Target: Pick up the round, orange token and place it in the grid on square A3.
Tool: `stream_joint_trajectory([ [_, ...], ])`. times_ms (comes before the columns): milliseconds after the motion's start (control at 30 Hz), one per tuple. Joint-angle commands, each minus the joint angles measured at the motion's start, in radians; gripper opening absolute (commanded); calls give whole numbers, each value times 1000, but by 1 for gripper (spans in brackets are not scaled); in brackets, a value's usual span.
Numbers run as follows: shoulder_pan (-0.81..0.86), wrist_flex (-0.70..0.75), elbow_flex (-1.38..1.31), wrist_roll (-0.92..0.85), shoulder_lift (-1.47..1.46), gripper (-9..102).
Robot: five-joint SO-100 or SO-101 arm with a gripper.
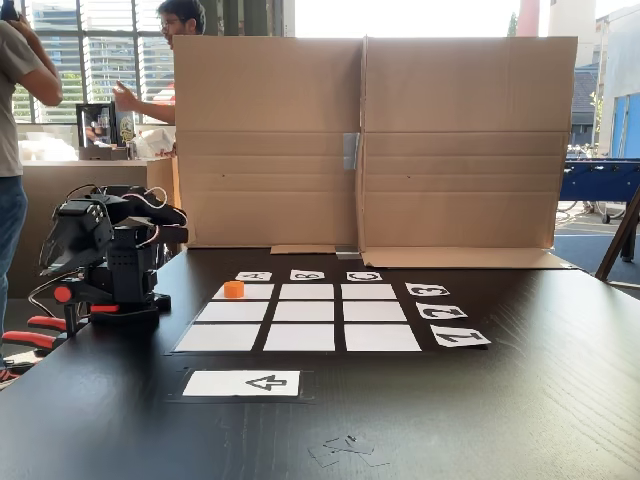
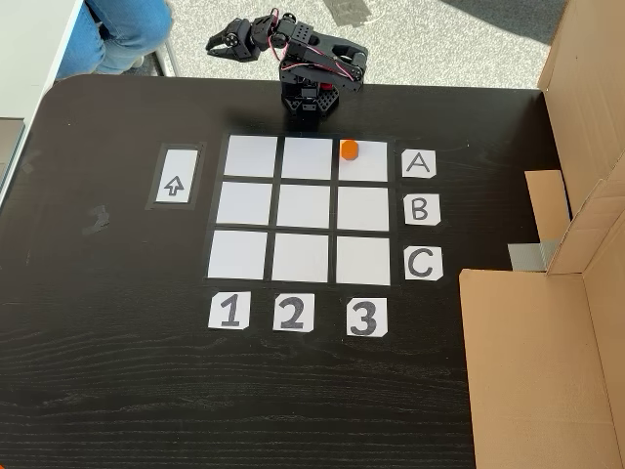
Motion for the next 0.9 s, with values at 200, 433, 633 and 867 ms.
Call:
stream_joint_trajectory([
  [200, 35, -23, 8, -5, 11, 0],
  [433, 32, -37, 12, -5, 11, 0],
  [633, 32, -37, 12, -5, 11, 0],
  [867, 31, -37, 12, -5, 11, 0],
])
